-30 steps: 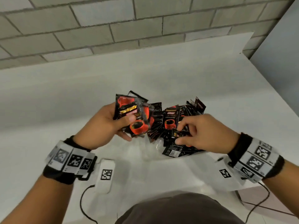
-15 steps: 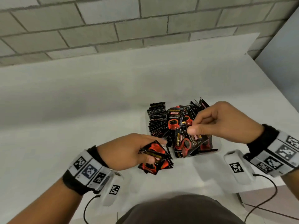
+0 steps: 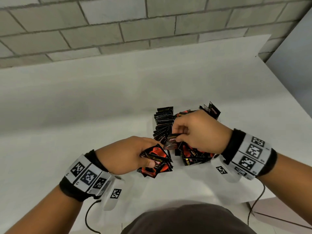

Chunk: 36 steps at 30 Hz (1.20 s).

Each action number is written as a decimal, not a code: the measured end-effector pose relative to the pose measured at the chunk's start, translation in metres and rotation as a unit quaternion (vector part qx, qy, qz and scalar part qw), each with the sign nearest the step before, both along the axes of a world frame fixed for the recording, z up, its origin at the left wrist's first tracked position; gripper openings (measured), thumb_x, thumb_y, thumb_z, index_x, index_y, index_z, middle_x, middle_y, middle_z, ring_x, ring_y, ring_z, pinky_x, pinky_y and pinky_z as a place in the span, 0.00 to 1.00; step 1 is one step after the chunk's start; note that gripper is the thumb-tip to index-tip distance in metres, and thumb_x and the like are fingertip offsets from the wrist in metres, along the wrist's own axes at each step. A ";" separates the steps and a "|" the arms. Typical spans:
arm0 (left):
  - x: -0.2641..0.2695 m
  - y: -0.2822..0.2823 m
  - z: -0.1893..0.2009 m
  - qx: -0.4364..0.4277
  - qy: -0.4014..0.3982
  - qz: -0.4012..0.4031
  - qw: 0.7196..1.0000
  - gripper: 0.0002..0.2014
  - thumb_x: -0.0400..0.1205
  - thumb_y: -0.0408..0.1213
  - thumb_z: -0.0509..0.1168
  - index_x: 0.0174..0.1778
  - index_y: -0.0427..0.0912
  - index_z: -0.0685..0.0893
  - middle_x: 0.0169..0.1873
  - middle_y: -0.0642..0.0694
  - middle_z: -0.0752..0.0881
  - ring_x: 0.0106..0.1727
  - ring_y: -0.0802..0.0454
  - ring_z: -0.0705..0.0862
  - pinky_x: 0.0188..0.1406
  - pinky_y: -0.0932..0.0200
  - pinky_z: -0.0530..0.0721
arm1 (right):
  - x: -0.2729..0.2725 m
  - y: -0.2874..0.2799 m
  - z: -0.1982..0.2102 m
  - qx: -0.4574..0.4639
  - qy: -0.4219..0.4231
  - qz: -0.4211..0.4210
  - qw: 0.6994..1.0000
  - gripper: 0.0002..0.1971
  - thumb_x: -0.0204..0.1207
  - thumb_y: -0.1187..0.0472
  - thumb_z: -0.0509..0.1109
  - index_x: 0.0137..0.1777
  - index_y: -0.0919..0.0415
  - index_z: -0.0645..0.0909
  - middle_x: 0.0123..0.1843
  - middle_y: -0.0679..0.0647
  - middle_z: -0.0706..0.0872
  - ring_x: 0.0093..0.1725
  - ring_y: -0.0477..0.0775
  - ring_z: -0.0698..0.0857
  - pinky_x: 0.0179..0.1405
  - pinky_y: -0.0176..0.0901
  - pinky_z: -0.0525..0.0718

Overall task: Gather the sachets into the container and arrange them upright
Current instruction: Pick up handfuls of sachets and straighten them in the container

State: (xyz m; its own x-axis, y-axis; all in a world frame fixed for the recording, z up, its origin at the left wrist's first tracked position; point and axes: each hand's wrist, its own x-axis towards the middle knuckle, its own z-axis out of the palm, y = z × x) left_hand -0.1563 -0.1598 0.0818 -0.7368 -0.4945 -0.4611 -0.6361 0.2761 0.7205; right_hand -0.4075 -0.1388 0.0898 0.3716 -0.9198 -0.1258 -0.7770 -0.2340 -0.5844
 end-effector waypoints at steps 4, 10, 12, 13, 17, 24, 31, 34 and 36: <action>0.005 0.002 0.000 -0.015 -0.014 0.004 1.000 0.21 0.85 0.36 0.72 0.75 0.52 0.83 0.65 0.60 0.87 0.61 0.65 0.86 0.64 0.59 0.84 | 0.013 -0.009 -0.005 -0.016 0.046 0.050 0.998 0.08 0.72 0.65 0.80 0.46 0.52 0.87 0.43 0.42 0.80 0.42 0.44 0.80 0.46 0.39 0.81; 0.009 0.002 0.003 -0.022 -0.004 0.010 1.000 0.21 0.85 0.37 0.72 0.74 0.52 0.83 0.65 0.59 0.86 0.62 0.64 0.86 0.64 0.59 0.84 | 0.027 -0.013 -0.010 -0.031 0.089 0.069 0.993 0.20 0.71 0.66 0.78 0.60 0.52 0.79 0.41 0.40 0.73 0.41 0.47 0.76 0.40 0.46 0.79; 0.009 0.003 0.003 -0.007 -0.009 0.011 1.000 0.18 0.85 0.36 0.71 0.72 0.51 0.84 0.62 0.58 0.88 0.59 0.61 0.88 0.62 0.56 0.86 | 0.029 -0.013 -0.013 -0.056 0.128 0.074 0.987 0.26 0.69 0.61 0.81 0.65 0.49 0.76 0.52 0.44 0.74 0.43 0.48 0.77 0.37 0.49 0.83; 0.008 0.004 0.004 0.007 -0.010 0.014 1.000 0.18 0.85 0.36 0.71 0.71 0.50 0.85 0.61 0.56 0.88 0.58 0.60 0.89 0.61 0.55 0.87 | 0.030 -0.014 -0.015 -0.061 0.149 0.076 0.984 0.28 0.68 0.59 0.82 0.66 0.48 0.75 0.57 0.46 0.73 0.45 0.49 0.77 0.36 0.50 0.85; 0.000 0.009 0.005 0.003 -0.034 -0.023 0.999 0.21 0.87 0.37 0.70 0.77 0.51 0.81 0.70 0.57 0.85 0.64 0.64 0.84 0.65 0.70 0.80 | 0.034 -0.021 -0.020 -0.047 0.165 0.075 0.982 0.28 0.68 0.54 0.83 0.65 0.49 0.75 0.62 0.48 0.72 0.41 0.52 0.81 0.34 0.51 0.86; -0.017 0.014 -0.007 -0.024 -0.097 -0.107 0.989 0.21 0.88 0.45 0.67 0.78 0.58 0.79 0.89 0.62 0.55 0.83 0.58 0.69 0.79 0.55 0.72 | 0.032 -0.031 -0.016 0.010 0.111 0.043 0.993 0.18 0.71 0.57 0.80 0.53 0.55 0.73 0.44 0.49 0.79 0.41 0.53 0.80 0.38 0.47 0.79; -0.021 0.012 -0.006 -0.036 -0.095 -0.110 0.989 0.20 0.88 0.44 0.68 0.77 0.53 0.80 0.88 0.61 0.60 0.82 0.57 0.71 0.75 0.64 0.70 | 0.001 -0.037 0.007 0.037 0.009 -0.061 0.997 0.12 0.73 0.66 0.73 0.54 0.54 0.79 0.40 0.50 0.86 0.36 0.45 0.82 0.33 0.38 0.77; -0.025 0.013 -0.009 -0.039 -0.108 -0.127 0.985 0.21 0.88 0.44 0.67 0.77 0.51 0.80 0.87 0.56 0.64 0.82 0.53 0.70 0.78 0.58 0.71 | -0.009 -0.046 0.003 0.045 0.011 -0.097 0.994 0.13 0.72 0.71 0.71 0.53 0.56 0.80 0.40 0.52 0.88 0.37 0.48 0.84 0.36 0.41 0.82; -0.029 0.013 -0.007 -0.040 -0.109 -0.135 0.984 0.19 0.87 0.43 0.68 0.74 0.49 0.82 0.82 0.50 0.71 0.78 0.49 0.74 0.75 0.49 0.76 | -0.008 -0.049 -0.005 0.078 0.016 -0.087 0.993 0.13 0.72 0.72 0.72 0.53 0.57 0.80 0.41 0.53 0.89 0.40 0.51 0.87 0.40 0.43 0.85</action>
